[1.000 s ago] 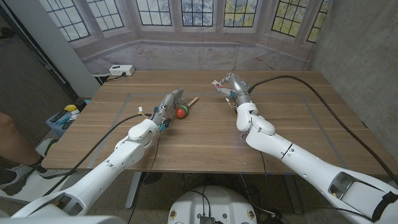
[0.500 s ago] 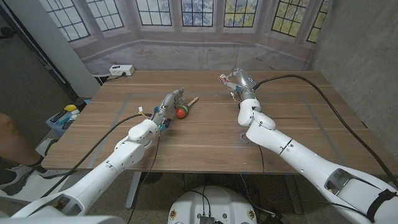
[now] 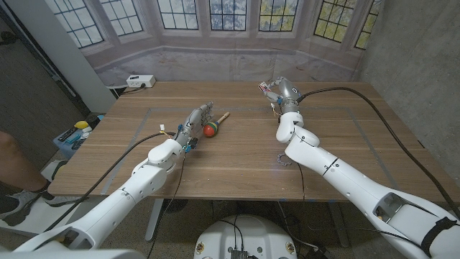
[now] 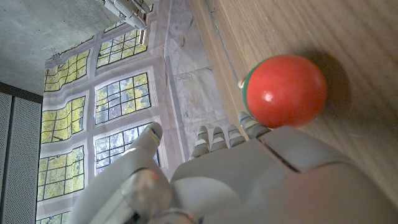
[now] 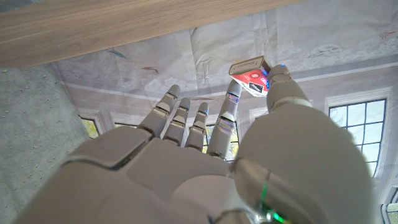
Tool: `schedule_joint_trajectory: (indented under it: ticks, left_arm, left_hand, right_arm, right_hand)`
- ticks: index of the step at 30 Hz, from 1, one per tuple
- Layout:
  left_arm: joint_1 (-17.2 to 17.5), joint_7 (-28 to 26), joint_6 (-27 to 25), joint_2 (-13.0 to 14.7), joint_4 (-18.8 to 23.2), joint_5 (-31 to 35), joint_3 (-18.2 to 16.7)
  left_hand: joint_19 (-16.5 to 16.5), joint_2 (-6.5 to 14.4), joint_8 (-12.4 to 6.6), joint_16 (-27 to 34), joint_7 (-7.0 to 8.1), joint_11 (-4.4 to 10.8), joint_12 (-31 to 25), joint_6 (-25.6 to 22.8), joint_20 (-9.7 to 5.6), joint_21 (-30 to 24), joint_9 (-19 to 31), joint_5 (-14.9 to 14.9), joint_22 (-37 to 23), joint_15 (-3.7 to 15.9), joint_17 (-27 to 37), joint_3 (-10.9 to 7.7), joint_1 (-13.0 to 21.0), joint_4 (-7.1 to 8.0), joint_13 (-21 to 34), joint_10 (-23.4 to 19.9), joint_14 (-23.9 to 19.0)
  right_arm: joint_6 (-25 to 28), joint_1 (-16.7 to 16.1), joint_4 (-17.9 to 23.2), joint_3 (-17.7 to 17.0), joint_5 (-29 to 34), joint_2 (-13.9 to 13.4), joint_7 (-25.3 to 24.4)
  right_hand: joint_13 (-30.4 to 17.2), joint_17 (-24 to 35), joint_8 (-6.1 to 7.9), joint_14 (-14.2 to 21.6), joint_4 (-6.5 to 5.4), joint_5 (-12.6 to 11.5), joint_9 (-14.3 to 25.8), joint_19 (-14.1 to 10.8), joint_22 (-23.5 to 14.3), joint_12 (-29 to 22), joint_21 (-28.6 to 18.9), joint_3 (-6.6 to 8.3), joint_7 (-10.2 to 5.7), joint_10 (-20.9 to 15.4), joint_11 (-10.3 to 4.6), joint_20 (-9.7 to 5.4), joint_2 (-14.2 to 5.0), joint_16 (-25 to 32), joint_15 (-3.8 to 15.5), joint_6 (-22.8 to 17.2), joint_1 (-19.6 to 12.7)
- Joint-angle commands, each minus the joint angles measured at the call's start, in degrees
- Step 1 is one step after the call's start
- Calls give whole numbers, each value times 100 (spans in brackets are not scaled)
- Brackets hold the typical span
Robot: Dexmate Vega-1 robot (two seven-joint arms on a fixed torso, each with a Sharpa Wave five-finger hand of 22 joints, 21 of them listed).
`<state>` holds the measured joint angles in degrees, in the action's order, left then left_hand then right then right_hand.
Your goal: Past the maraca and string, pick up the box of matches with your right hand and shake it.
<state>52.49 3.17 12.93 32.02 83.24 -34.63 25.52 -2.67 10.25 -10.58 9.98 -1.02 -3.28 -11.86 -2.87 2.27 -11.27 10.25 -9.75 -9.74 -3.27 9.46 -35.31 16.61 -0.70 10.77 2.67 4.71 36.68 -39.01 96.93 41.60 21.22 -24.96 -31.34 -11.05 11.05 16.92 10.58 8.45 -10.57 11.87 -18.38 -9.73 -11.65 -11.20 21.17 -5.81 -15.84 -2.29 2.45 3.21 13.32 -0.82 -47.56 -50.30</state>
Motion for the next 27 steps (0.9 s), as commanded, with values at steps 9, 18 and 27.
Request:
schedule_joint_trajectory:
  ticks: [9, 18, 27]
  left_arm:
    - [87, 3, 39, 56, 67, -19, -38]
    - [165, 33, 103, 90, 78, -62, -80]
    - [246, 33, 130, 150, 137, -84, -125]
  left_hand:
    - [-2, 1, -3, 15, -9, -48, -4, -30, 30, 11, 14, -38, -25, -47, 13, 14, 53, 31, 20, -26, -1]
    - [-2, 1, -4, 15, -12, -46, -2, -34, 30, 11, 14, -38, -25, -54, 13, 13, 55, 33, 20, -23, -1]
    - [-7, 1, -2, 15, -5, -45, -5, -30, 26, 9, 14, -37, -25, -53, 13, 13, 56, 37, 20, -29, 0]
  right_arm:
    - [178, -143, 405, 257, 69, -227, -14]
    - [249, -160, 590, 508, 267, -280, 170]
    - [258, -167, 645, 679, 409, -286, 358]
  right_hand:
    - [-11, 30, -33, 46, 10, 12, 21, -12, -14, 11, 6, -24, 35, -45, -6, 21, -49, -37, -24, -39, 10]
    - [-11, 29, -36, 46, 14, 13, 22, -13, -14, 11, 6, -26, 34, -53, -6, 23, -50, -41, -29, -50, 7]
    - [-11, 29, -42, 50, 18, 13, 22, -17, -14, 15, 5, -30, 35, -52, -6, 28, -49, -44, -26, -55, 5]
